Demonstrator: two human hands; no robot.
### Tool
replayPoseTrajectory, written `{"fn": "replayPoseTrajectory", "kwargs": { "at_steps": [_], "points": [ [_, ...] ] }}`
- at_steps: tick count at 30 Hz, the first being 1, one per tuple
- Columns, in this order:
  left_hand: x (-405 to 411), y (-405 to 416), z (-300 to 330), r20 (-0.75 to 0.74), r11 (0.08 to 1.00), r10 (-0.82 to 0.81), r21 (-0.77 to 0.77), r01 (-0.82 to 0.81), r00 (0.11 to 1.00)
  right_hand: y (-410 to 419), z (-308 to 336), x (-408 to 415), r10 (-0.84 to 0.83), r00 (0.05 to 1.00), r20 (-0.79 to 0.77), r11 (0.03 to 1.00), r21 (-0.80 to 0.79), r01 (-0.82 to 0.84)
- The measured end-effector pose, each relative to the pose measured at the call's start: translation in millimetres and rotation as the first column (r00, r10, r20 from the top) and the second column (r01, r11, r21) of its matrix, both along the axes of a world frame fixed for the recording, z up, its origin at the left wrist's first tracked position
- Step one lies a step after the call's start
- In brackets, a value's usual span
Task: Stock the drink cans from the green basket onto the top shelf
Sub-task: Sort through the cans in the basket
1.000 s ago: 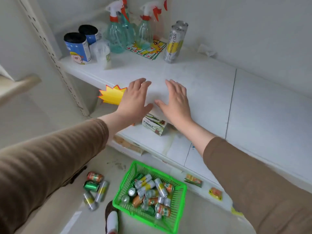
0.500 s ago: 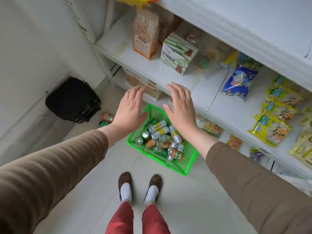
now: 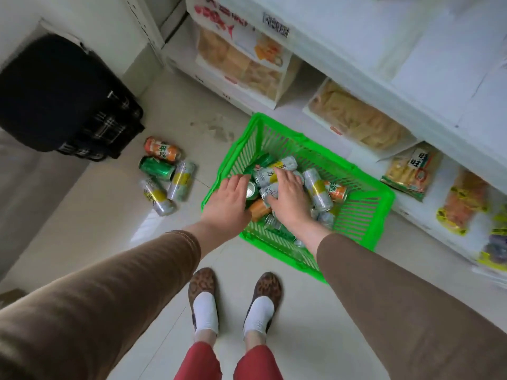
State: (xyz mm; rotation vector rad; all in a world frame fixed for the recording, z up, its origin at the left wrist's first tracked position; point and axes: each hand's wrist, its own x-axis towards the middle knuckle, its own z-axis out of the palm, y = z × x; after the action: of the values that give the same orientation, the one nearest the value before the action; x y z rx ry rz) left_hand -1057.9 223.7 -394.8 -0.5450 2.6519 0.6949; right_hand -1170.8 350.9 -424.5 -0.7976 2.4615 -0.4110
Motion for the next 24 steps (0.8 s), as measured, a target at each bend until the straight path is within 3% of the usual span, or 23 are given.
{"fn": "replayPoseTrajectory", "kwargs": {
  "at_steps": [5,9,15,19,24],
  "points": [
    [-5.4,1.1,-71.8,0.110,0.999,0.043,0.019,-0.045,0.993,-13.6,-82.0,6.3,0.134,0.989,0.060,0.985,0.098,-0.140],
    [-9.7,-2.5,-106.0,0.110,0.993,0.082,0.078,-0.091,0.990,-31.5,-130.4,9.0,0.308,0.951,0.042,0.936,0.169,-0.310],
    [-4.3,-9.3,-130.5,0.117,0.990,0.060,0.119,-0.074,0.991,-55.9,-160.7,9.1,0.379,0.923,-0.059,0.895,0.278,-0.350],
    [1.8,-12.0,-111.1,0.125,0.990,0.053,0.125,-0.069,0.991,-54.3,-138.7,3.8,0.310,0.949,-0.051,0.934,0.204,-0.294],
    [-3.1,-22.8,-24.9,0.125,0.989,0.079,0.114,-0.093,0.989,-45.5,-31.1,-11.0,0.093,0.995,-0.019,0.993,0.080,-0.091]
  ]
}}
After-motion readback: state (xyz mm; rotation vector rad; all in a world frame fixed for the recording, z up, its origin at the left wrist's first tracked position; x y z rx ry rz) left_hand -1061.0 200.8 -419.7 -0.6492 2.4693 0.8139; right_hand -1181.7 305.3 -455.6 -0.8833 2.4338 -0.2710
